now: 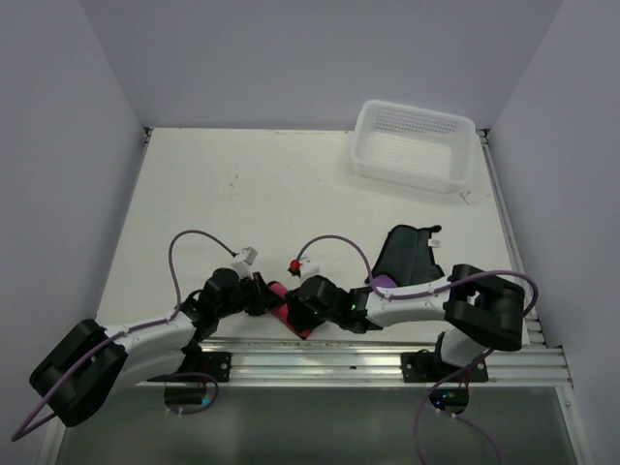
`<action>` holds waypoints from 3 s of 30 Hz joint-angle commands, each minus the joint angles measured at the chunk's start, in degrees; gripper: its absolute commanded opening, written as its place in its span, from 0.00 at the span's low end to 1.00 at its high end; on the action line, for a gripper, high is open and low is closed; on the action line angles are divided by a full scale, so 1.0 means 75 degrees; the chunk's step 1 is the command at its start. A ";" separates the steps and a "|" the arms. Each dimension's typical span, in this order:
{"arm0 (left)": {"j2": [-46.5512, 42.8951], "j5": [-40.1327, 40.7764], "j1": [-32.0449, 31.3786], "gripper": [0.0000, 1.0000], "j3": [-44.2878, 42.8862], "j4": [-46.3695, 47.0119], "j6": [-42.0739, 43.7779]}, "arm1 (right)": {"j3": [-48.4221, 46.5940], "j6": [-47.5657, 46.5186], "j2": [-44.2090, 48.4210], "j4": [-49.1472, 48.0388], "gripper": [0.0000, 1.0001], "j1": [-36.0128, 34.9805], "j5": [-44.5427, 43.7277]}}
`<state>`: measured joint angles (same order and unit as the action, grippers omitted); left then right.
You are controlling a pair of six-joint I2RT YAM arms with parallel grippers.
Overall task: Roll the towels
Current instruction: Roll the towel, then place the rolled towel into the container
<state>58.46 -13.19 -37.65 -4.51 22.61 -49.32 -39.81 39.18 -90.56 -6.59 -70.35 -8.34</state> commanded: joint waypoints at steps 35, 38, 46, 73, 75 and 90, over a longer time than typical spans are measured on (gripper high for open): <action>0.0140 0.0670 0.0156 0.52 -0.2410 -0.2805 -0.0173 | -0.1699 -0.0478 -0.0732 0.4066 0.00 -0.2104 -0.5789; -0.0129 0.0599 0.0145 0.52 -0.2340 -0.2570 -0.0338 | -0.2015 -0.0408 -0.1142 0.4370 0.00 -0.2292 -0.6095; -0.0376 0.0494 0.0145 0.52 -0.2363 -0.2196 -0.0502 | -0.2485 -0.0302 -0.1753 0.4535 0.00 -0.2597 -0.6177; 0.3068 -0.0292 -0.0113 0.43 -0.1613 0.1626 -0.0912 | -0.1887 0.0073 -0.1168 0.3832 0.14 -0.2153 -0.4959; 0.3268 -0.0315 -0.0113 0.43 -0.1636 0.1661 -0.0889 | -0.1735 0.0120 -0.0945 0.3727 0.23 -0.2047 -0.4714; 0.3608 -0.0386 -0.0101 0.42 -0.1777 0.1649 -0.0807 | -0.1324 -0.0489 -0.0394 0.2777 0.55 -0.1051 -0.3365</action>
<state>84.25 -15.31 -37.95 -17.41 36.69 -56.42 -50.11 36.60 -95.24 17.28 -79.31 -35.35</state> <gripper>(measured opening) 0.420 0.542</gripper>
